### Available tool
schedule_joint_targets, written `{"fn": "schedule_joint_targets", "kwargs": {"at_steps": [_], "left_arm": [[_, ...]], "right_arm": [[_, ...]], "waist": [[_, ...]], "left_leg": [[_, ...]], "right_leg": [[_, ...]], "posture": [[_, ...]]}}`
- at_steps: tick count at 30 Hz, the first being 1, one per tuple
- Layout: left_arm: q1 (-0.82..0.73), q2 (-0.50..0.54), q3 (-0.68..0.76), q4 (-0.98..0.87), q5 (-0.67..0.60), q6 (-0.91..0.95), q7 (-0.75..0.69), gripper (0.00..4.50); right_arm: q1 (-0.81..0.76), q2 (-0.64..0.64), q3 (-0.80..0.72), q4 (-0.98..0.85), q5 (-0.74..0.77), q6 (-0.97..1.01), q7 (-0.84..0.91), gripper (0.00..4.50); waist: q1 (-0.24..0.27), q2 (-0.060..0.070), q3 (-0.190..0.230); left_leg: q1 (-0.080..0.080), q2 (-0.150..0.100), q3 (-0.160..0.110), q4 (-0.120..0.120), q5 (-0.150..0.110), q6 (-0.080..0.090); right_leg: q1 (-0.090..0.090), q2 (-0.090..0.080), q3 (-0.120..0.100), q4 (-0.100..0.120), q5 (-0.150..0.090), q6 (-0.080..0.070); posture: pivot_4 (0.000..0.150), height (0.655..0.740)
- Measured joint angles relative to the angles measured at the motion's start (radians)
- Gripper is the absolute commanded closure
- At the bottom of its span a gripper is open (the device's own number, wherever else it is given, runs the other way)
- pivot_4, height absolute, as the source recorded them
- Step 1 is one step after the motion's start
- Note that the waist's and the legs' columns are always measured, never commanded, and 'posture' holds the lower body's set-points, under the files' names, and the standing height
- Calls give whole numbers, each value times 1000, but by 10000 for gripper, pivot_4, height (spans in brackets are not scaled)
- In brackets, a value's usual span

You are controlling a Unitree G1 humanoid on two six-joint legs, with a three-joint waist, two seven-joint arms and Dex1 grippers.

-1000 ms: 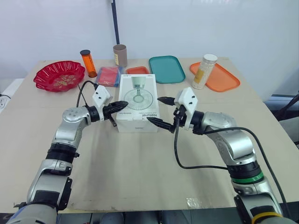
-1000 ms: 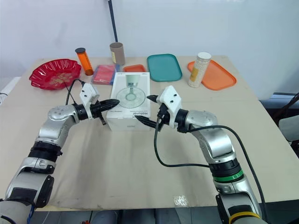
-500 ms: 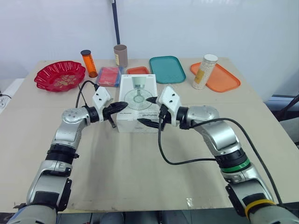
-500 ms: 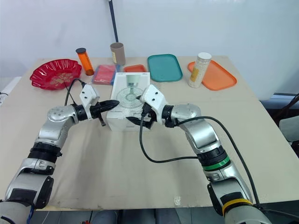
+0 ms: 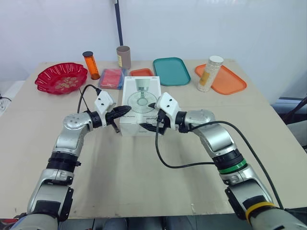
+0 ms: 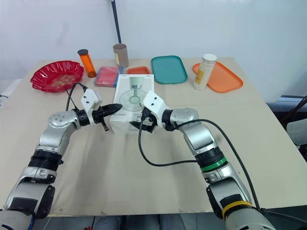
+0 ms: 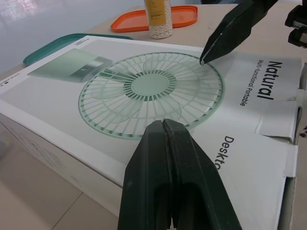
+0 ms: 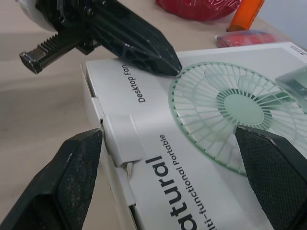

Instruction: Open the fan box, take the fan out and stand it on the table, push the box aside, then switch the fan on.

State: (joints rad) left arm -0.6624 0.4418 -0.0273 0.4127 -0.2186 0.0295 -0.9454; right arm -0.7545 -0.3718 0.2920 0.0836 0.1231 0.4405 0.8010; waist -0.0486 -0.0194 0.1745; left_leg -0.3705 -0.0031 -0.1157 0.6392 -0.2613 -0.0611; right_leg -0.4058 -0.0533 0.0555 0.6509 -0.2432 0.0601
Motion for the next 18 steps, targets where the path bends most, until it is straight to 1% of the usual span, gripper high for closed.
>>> {"fn": "schedule_joint_targets", "kwargs": {"at_steps": [13, 18], "left_arm": [[19, -15, -1, -22, 1, -1, 3, 44244], [24, -20, -2, -31, 1, 0, 4, 44244]], "right_arm": [[-39, -3, -33, 54, -12, 39, -19, 0], [-35, -5, -36, 33, 8, 46, 15, 0]], "waist": [[0, 1, -1], [0, 1, -1]], "left_leg": [[0, 0, 0, 0, 0, 0], [0, 0, 0, 0, 0, 0]], "right_leg": [[0, 0, 0, 0, 0, 0], [0, 0, 0, 0, 0, 0]], "posture": [[1500, 7400], [1500, 7400]]}}
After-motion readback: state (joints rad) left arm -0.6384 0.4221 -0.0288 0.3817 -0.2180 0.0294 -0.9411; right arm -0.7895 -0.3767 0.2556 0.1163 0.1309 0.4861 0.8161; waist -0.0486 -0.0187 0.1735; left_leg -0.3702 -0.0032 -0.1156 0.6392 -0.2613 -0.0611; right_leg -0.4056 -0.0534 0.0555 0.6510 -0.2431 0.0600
